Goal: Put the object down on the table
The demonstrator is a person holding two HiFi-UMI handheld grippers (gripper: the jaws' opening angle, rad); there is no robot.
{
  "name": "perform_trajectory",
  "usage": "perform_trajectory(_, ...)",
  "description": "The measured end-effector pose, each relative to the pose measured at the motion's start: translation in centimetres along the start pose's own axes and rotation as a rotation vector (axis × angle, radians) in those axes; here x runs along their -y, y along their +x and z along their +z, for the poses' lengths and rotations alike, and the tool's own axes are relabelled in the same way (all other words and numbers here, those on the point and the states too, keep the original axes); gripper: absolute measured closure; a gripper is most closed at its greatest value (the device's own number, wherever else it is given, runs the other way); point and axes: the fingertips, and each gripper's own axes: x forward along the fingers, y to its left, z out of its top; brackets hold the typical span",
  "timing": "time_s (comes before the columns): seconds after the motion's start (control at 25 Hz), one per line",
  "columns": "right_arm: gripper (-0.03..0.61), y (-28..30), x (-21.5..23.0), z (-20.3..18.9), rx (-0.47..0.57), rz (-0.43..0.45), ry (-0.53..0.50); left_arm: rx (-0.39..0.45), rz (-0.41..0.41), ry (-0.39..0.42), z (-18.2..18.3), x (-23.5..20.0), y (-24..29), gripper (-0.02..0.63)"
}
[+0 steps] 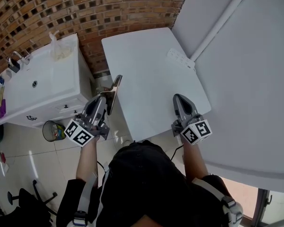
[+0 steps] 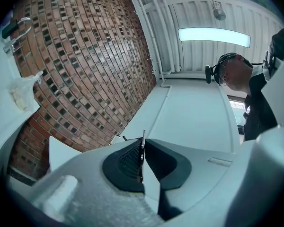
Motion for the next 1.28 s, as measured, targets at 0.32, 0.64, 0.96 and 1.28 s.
perform_trajectory(0.32,0.575,1.6,3.5,0.2,-0.021,0.015,0.009,-0.078,0.084,0.029,-2.0,-1.4,2.5,0.604)
perform_trajectory(0.64,0.575,1.2,8.2,-2.5,-0.087,-0.010,0.052,-0.191,0.165,-0.059,-7.8,-3.1,4.5,0.604)
perform_trajectory(0.96,0.575,-1.0,11.3,-7.4,-0.174,-0.061,0.138,-0.293,0.246,-0.174,-14.7,-4.7,4.3,0.604)
perform_trajectory(1.28,0.575,-2.0,11.5,-10.8,-0.232,-0.060,0.189,-0.364,0.269,-0.234,-19.2,-4.4,3.8,0.604)
